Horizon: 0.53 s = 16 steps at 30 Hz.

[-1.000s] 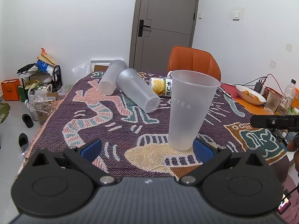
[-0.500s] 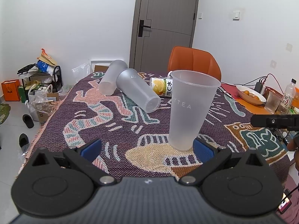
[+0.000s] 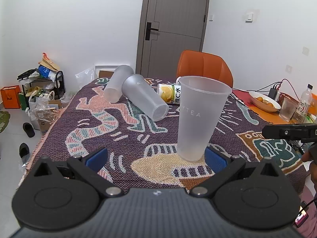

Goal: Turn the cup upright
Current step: 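Open the left gripper and release the upright cup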

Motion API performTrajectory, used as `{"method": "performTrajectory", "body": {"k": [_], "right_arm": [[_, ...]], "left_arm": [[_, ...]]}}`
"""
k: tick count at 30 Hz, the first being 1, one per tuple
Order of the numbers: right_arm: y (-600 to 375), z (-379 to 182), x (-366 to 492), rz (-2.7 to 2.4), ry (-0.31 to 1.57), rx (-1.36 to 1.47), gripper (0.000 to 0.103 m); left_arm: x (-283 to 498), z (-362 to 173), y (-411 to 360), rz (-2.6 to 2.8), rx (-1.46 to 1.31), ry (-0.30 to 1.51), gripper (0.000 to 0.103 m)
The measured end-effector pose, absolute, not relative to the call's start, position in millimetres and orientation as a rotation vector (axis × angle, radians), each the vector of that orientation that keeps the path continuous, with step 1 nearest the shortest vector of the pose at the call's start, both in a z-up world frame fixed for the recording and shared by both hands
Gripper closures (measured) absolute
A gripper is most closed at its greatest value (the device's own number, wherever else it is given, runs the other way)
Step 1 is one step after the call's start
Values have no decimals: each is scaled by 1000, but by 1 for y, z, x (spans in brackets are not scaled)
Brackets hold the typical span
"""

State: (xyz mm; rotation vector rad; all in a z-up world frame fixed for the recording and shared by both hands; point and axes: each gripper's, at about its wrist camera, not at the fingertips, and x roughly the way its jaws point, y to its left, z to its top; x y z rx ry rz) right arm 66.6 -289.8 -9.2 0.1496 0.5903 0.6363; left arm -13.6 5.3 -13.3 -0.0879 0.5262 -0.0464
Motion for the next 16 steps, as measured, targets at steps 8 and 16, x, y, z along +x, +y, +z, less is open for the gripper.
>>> {"method": "performTrajectory", "body": {"k": [8,16], "right_arm": [[-289,-12,67,637,602,147,0],[-289,-11,67,637,601,145,0]], "left_arm": [[-13,-14,9,-36,-101,535,0],[-13,-13,8,-40,-101,530,0]]}}
